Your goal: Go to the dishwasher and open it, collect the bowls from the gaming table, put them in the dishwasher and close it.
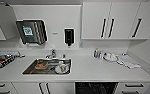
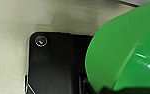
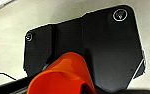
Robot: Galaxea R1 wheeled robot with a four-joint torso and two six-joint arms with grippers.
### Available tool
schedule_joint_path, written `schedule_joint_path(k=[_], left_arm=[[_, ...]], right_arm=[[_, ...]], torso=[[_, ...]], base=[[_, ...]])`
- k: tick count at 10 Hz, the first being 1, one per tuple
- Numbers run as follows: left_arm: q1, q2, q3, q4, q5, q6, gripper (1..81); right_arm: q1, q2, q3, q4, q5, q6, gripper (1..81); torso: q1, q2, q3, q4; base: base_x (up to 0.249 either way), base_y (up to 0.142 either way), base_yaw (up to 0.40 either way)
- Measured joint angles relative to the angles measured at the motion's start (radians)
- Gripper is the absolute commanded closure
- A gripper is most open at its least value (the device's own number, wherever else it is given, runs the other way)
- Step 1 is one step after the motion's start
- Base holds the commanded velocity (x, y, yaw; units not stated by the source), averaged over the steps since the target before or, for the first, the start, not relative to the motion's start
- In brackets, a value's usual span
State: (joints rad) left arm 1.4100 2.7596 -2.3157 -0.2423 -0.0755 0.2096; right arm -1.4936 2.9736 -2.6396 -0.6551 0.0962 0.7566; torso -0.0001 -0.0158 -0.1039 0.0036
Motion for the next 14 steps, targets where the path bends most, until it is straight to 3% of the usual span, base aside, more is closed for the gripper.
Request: schedule_joint_path(k=[3,10,14], left_arm=[[-0.012,-0.089,0.114,-0.013,-0.012,0.0,81.1],[-0.079,-0.338,0.427,-0.057,-0.024,0.0,81.1],[-0.194,-0.482,0.621,-0.074,-0.021,-0.004,81.1]], right_arm=[[0.021,-0.02,0.013,0.001,0.013,0.003,81.1],[0.04,-0.072,0.068,0.004,0.018,0.003,81.1],[0.042,-0.072,0.071,0.004,0.018,0.004,81.1]], torso=[[0.001,0.001,-0.045,0.0],[0.001,0.001,-0.046,0.0],[0.001,0.001,-0.046,0.0]], base=[[0.0,0.0,0.0],[0.0,0.0,0.0],[0.0,0.0,0.0]])
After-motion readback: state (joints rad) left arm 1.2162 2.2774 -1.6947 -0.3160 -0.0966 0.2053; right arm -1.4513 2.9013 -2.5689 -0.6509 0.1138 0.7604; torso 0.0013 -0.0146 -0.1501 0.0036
